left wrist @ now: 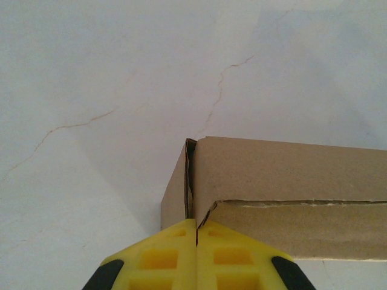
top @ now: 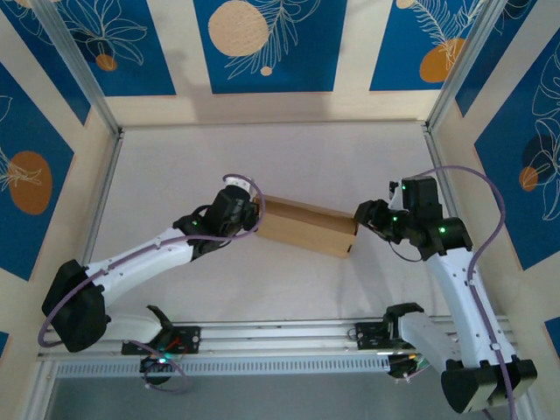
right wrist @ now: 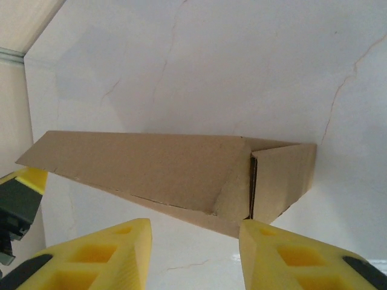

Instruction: Fold the paper box

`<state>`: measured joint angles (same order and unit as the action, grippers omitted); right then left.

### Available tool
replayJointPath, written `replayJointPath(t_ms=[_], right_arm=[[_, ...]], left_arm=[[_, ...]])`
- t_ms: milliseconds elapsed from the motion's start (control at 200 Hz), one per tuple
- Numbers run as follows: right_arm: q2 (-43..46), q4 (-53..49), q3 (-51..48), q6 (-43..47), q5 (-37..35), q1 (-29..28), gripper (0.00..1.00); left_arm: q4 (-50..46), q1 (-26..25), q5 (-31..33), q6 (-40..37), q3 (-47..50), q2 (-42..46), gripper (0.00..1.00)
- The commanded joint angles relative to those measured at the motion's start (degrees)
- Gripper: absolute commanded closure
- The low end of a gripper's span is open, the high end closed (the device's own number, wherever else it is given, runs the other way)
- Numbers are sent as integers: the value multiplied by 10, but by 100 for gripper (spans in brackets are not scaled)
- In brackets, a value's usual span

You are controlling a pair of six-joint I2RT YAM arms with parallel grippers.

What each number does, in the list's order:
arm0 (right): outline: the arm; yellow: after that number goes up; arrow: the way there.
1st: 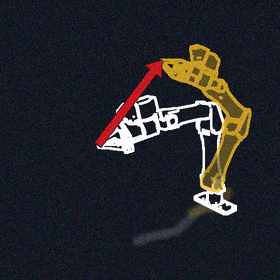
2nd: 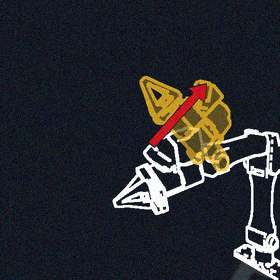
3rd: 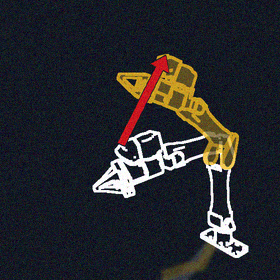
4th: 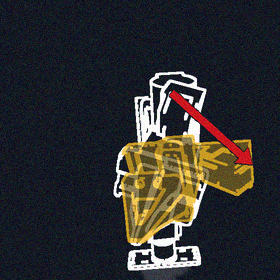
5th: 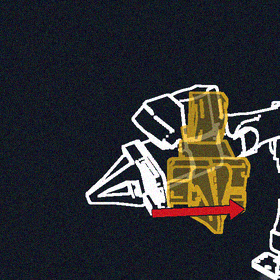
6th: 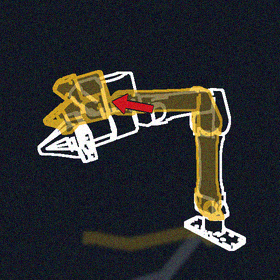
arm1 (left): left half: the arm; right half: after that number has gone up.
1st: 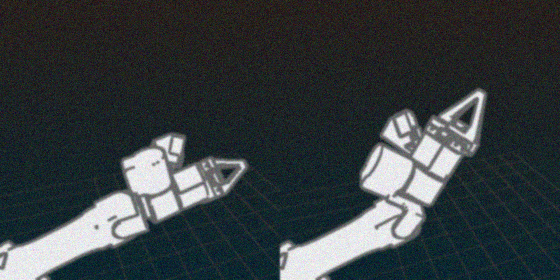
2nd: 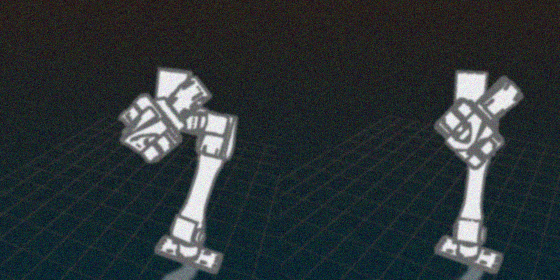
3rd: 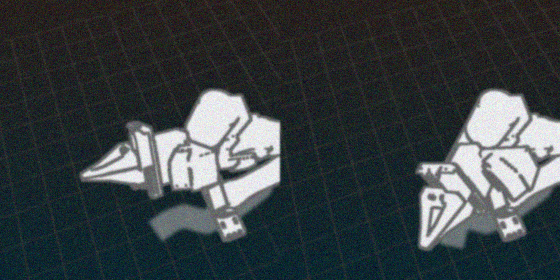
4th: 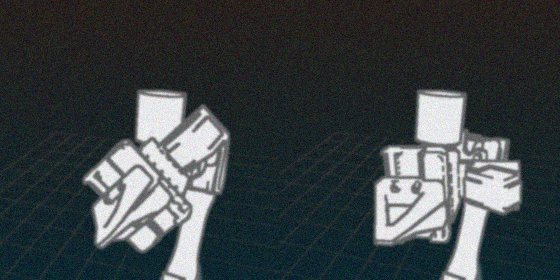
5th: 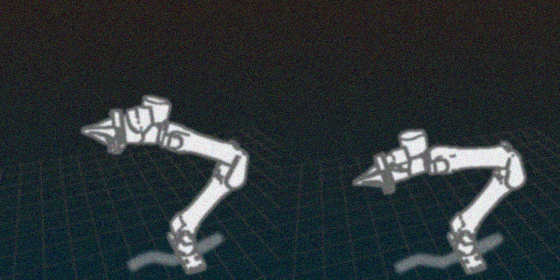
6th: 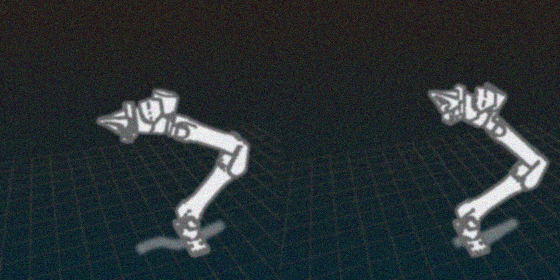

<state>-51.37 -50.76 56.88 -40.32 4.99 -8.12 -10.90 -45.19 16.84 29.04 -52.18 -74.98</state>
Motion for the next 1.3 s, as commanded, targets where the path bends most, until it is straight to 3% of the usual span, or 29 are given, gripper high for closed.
replayJointPath(t_ms=[0, 255, 490, 690, 830, 1080, 1196, 1296], right_arm=[[-10, -5, -3, -28, 8, 3, 57], [-40, 2, -34, 0, 0, 7, 58], [-21, -2, -80, 14, -42, -16, 70], [-26, -1, -95, 16, -62, -21, 74], [-37, 0, -98, 17, -69, -23, 75], [-51, 2, -89, 23, -72, -24, 75], [-55, 2, -87, 28, -74, -26, 75], [-57, 4, -88, 30, -72, -26, 75]], left_arm=[[-57, -3, 1, 0, 4, -21, 100], [-58, -3, -1, -1, 3, -24, 100], [-58, -3, -1, 3, -2, -25, 100], [-59, -3, -6, 0, 0, -15, 100], [-58, -3, -16, -6, 9, 10, 86], [-65, -2, -93, -48, 20, 57, 65], [-57, 0, -137, -62, 33, 102, 64], [-44, 7, -194, -62, 25, 131, 73]])
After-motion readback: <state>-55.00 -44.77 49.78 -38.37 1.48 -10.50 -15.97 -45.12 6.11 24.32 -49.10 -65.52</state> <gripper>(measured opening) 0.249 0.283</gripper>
